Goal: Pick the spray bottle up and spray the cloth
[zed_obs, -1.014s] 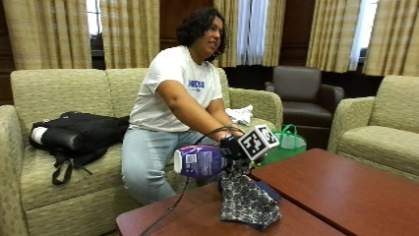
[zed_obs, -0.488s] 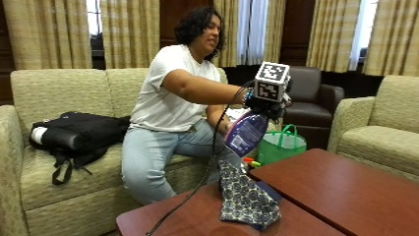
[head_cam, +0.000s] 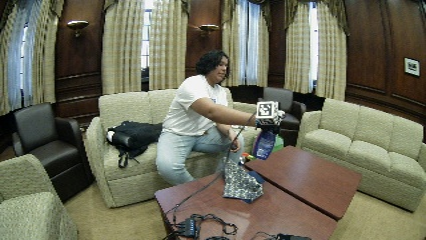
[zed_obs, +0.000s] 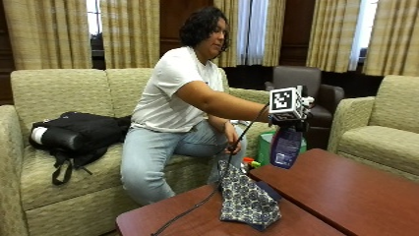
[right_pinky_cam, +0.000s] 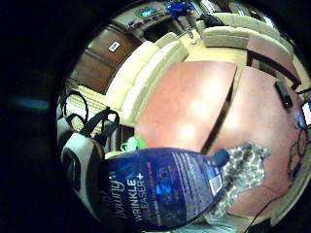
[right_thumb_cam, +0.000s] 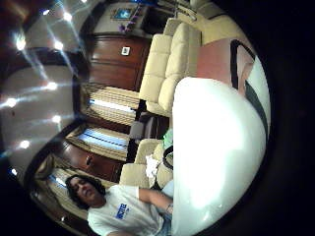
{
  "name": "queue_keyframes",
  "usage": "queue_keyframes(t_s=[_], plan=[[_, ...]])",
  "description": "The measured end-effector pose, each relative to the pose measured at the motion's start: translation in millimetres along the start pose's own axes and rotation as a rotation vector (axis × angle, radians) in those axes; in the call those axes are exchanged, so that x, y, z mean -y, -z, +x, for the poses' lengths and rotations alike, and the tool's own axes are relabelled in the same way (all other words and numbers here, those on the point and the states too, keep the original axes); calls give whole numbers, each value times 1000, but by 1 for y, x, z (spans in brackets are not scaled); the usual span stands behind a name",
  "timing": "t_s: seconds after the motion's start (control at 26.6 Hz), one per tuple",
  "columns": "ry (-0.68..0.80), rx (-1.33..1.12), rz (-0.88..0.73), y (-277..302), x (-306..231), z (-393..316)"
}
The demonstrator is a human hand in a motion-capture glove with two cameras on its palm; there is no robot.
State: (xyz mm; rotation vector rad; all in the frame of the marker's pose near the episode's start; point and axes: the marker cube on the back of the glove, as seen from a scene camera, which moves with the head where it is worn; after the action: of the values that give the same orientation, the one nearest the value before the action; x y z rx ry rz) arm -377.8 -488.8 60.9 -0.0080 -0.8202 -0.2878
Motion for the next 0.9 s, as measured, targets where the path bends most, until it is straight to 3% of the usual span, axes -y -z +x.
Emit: queue_keyframes(t_s=[0.11,0.41,0.9], plan=[[27,-43,143,-24,17,31],[53,-81,338,-72,19,92],[65,-25,402,-103,18,122]])
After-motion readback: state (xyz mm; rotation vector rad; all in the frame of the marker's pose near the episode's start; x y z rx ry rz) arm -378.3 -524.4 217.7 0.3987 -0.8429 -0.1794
